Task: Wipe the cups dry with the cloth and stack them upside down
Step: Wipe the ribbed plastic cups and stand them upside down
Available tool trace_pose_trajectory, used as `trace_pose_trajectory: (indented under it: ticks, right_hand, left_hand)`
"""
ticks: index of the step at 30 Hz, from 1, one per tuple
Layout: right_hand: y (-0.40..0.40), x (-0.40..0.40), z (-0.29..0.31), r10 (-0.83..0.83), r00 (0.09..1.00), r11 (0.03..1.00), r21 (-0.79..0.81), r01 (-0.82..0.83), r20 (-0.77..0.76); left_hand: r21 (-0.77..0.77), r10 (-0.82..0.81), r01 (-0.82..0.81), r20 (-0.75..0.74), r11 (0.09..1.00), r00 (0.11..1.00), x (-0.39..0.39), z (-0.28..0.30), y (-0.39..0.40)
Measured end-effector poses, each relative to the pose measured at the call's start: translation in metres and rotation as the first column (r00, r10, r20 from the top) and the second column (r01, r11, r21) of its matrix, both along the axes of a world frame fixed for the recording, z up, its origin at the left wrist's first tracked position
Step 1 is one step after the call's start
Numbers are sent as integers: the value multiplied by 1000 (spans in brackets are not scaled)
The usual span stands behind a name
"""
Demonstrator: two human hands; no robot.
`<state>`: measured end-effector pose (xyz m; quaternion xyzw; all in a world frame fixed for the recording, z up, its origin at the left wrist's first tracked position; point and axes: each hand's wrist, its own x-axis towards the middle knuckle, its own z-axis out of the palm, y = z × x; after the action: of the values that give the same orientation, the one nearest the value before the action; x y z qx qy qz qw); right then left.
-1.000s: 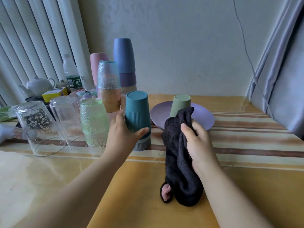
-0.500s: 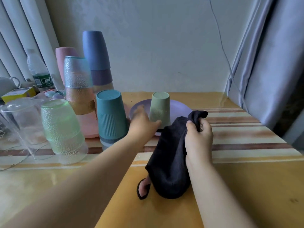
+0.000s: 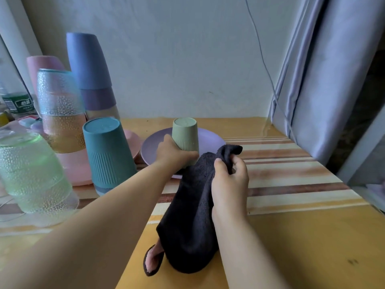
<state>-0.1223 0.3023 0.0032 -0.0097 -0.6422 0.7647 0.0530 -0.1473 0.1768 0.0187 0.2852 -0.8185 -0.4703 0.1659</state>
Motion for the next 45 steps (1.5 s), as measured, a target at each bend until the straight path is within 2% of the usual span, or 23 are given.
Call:
trace_pose_trajectory:
  ticks: [4,8,12,16,20,23,26,30,35,39,42,45]
  right_hand:
    - [-1,0,-1,2,1000,1000,10,-2,6]
    - [-3,0,-3,1,1000,999,35,-2,14]
    - [-2,0,-3,-2,1000,999,54,1,16]
    - [2,2,-1,11,1000,994,104,-13,21]
    - [7,5,5,108,994,956,269,-113,34]
    - [7,4,6,222,975,907,364,-212,14]
    - [4,-1,1,292,953,901,356,-247,-78]
    - [1,-1,0,315,946,918,281,-281,-82]
    - [3,3,3,258,963,904,374,-210,-83]
    - [4,7,1,196,976,893,427,-139,-91]
    - [2,5,-2,174,979,901,418,-116,-103]
    - [1,1,-4,221,973,881,442,-167,-73]
  left_hand:
    - [-130,-43,41,-10,991,999,4,-1,6]
    - [-246,-2,9,30,969,1000,3,-4,4]
    - [-195,-42,43,9,980,999,4,-4,2]
    - [-71,-64,56,-115,996,991,6,6,0]
    - [88,-82,112,-288,990,954,14,17,2]
    - [138,-139,200,-360,970,923,21,23,4]
    - [139,-253,326,-383,935,888,31,26,11]
    - [200,-302,396,-378,896,875,39,29,17]
    - [185,-194,299,-439,936,877,37,24,26]
    - [259,-52,195,-472,946,880,32,21,38]
    - [302,-43,215,-488,929,872,32,27,35]
    - [268,-65,228,-506,936,860,32,34,27]
